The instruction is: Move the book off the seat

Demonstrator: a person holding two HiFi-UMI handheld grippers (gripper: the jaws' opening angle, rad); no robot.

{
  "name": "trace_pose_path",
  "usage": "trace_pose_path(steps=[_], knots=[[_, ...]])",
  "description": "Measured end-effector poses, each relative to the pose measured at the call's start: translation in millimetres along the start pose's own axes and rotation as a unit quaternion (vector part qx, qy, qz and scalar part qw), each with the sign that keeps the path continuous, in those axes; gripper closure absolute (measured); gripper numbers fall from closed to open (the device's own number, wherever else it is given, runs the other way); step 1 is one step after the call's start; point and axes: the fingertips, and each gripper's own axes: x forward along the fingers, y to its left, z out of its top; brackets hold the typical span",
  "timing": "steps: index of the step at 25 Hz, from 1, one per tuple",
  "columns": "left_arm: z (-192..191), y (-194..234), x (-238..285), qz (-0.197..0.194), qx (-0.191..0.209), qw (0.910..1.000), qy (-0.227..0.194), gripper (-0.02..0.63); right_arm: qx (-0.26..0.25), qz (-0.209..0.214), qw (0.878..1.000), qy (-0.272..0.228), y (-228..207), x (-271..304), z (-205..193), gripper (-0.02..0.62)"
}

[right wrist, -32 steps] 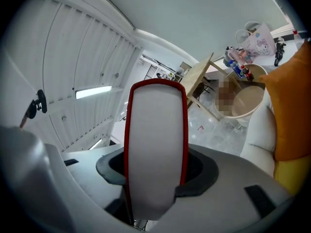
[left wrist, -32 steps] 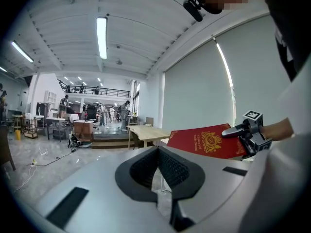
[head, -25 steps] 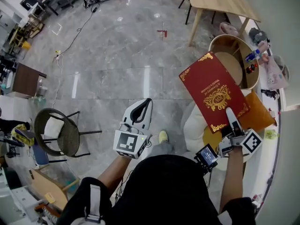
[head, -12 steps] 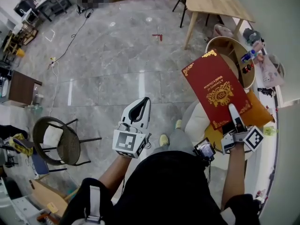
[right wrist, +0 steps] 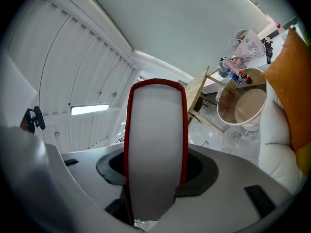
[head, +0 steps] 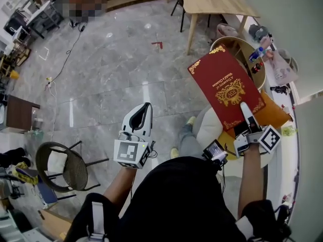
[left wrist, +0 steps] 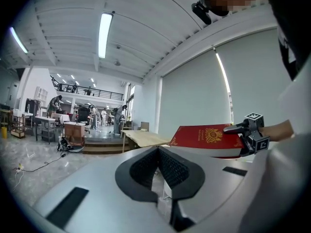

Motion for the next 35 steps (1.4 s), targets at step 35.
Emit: trace_pose_path(steps=[35], knots=[[51,-81,399,-0.199,0.072,0.977,0.027,0.595,0.023,-0.08,0.979,-0.185,-157,73,257,0.357]])
